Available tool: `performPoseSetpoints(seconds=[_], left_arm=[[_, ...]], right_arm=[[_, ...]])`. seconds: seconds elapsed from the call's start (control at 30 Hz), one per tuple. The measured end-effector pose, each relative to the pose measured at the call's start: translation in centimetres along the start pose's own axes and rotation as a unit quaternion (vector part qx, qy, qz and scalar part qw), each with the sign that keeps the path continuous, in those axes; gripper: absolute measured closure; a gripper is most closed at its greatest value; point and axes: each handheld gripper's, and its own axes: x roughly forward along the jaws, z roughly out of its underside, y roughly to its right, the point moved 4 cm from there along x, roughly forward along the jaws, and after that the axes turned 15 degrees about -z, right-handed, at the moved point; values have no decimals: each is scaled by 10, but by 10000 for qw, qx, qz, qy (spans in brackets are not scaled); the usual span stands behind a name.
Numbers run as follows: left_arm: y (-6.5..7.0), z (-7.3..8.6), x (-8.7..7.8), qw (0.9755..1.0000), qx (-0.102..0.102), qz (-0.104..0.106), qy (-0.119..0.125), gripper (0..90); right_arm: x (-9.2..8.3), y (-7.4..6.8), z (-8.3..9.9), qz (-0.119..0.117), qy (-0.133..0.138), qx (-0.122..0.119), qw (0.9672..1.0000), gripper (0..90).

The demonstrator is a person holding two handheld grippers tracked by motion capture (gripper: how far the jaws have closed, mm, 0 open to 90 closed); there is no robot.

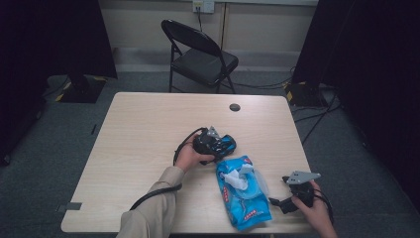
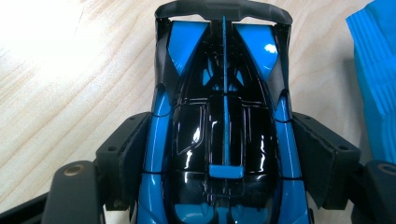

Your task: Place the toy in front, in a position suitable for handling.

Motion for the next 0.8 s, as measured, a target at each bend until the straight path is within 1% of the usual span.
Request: performPoseSetpoints(seconds=[0.03,0.07,0.13,0.17,0.3,0.43,0.5,0.53,0.6,0.63,0.7,0.8], left_arm=[[0,0,0,10000,-8,-2,-5,259],[0,-1,-1,10000,24,-24,-48,260],[1,-1,-1,10000,49,-51,-37,260],[1,-2,-2,9999,104,-80,-79,260],[2,-2,-3,9998,75,-133,-123,260],[1,-2,-5,9996,111,-194,-183,261],[0,-2,-6,9995,65,-224,-234,261],[-1,-2,-7,9994,10,-232,-244,261],[-3,-2,-7,9994,-4,-245,-236,261],[-3,-1,-8,9994,-51,-258,-233,262],[-5,-1,-10,9993,-46,-282,-256,262],[-9,-1,-13,9992,-101,-308,-254,262]], right_arm=[[0,0,0,0,0,-1,10000,0],[0,0,0,-1,0,-1,10000,0],[0,0,0,0,0,1,10000,0],[0,0,0,-1,0,-1,10000,0],[0,0,0,-6,0,-4,10000,0],[0,0,0,-10,0,-6,10000,0],[0,0,0,-10,1,-6,10000,0],[0,0,0,-11,1,-7,10000,0],[0,0,0,-10,0,-7,10000,0],[0,0,0,-11,0,-7,10000,0],[0,0,0,-13,1,-6,10000,0],[0,0,0,-14,3,-5,10000,0]])
